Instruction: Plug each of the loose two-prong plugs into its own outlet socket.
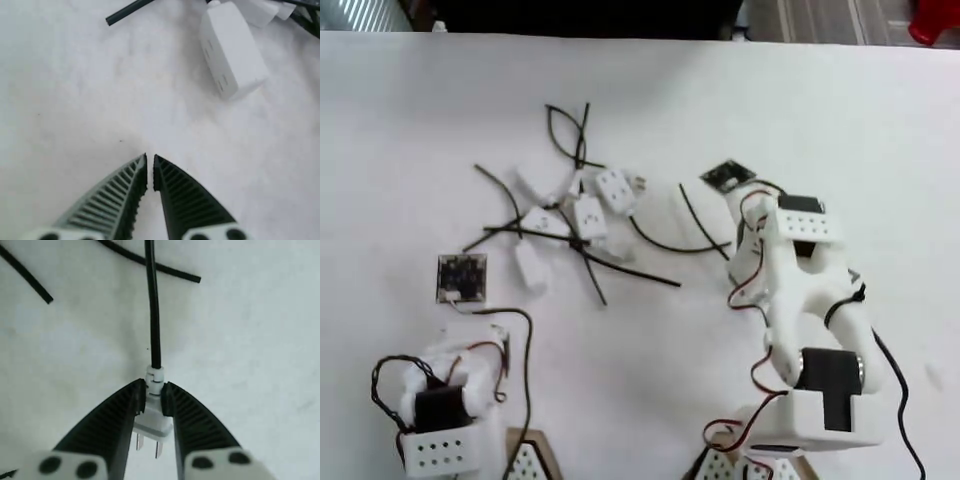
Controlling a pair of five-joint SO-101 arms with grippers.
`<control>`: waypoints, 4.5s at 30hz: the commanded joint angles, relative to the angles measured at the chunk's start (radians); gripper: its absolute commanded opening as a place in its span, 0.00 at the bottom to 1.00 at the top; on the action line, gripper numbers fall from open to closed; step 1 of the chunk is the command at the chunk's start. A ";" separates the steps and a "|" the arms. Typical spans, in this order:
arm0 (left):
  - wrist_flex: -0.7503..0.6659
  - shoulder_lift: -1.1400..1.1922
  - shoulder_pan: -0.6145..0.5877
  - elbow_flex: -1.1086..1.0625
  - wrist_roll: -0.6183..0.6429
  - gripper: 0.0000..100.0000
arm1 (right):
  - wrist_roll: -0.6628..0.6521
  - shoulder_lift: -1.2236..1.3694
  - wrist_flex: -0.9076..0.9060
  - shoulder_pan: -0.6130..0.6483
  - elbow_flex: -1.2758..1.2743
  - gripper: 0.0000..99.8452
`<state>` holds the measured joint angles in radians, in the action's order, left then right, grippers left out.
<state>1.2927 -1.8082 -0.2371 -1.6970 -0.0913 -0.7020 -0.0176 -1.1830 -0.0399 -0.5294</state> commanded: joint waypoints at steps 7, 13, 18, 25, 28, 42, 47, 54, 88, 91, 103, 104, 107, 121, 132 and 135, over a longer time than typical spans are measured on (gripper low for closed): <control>-0.009 -0.004 0.015 0.003 -0.009 0.05 | 0.002 0.073 -0.067 0.051 0.057 0.10; -0.009 -0.004 0.015 0.003 -0.009 0.05 | 0.002 0.125 -0.240 0.047 0.215 0.14; -0.009 -0.004 0.015 0.003 -0.009 0.05 | -0.028 0.119 -0.358 0.054 0.256 0.16; -0.009 -0.004 0.015 0.003 -0.009 0.05 | -0.052 0.128 -0.343 0.062 0.196 0.15; -0.009 -0.004 0.015 0.003 -0.009 0.05 | -0.052 0.128 -0.285 0.064 0.149 0.15; -0.009 -0.004 0.015 0.003 -0.009 0.05 | -0.101 0.143 -0.217 0.002 0.114 0.15; -0.009 -0.004 0.015 0.003 -0.009 0.05 | -0.103 0.234 -0.176 0.002 0.120 0.14; -0.009 -0.004 0.015 0.003 -0.009 0.05 | -0.109 0.249 -0.170 0.001 0.120 0.14; -0.009 -0.004 0.015 0.003 -0.009 0.05 | -0.161 0.058 -0.338 0.012 0.026 0.16; -0.009 -0.004 0.015 0.003 -0.009 0.05 | -0.161 0.059 -0.275 0.002 -0.006 0.16; -0.009 -0.004 0.015 0.003 -0.009 0.05 | -0.163 0.059 -0.211 -0.048 -0.014 0.16; -0.009 -0.004 0.015 0.003 -0.009 0.05 | -0.163 0.059 -0.205 -0.048 -0.012 0.16; -0.009 -0.004 0.015 0.003 -0.009 0.05 | -0.163 0.064 -0.182 -0.050 -0.012 0.16; -0.009 -0.004 0.015 0.003 -0.009 0.05 | -0.163 0.197 -0.140 -0.054 -0.006 0.11; -0.009 -0.004 0.015 0.003 -0.009 0.05 | -0.163 0.110 -0.177 -0.053 0.066 0.01; -0.009 -0.004 0.015 0.003 -0.009 0.05 | -0.163 0.054 -0.177 -0.054 0.080 0.02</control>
<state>1.2927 -1.8082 -0.2371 -1.6970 -0.0913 -0.8539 0.1189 -1.3410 -0.0890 -0.4895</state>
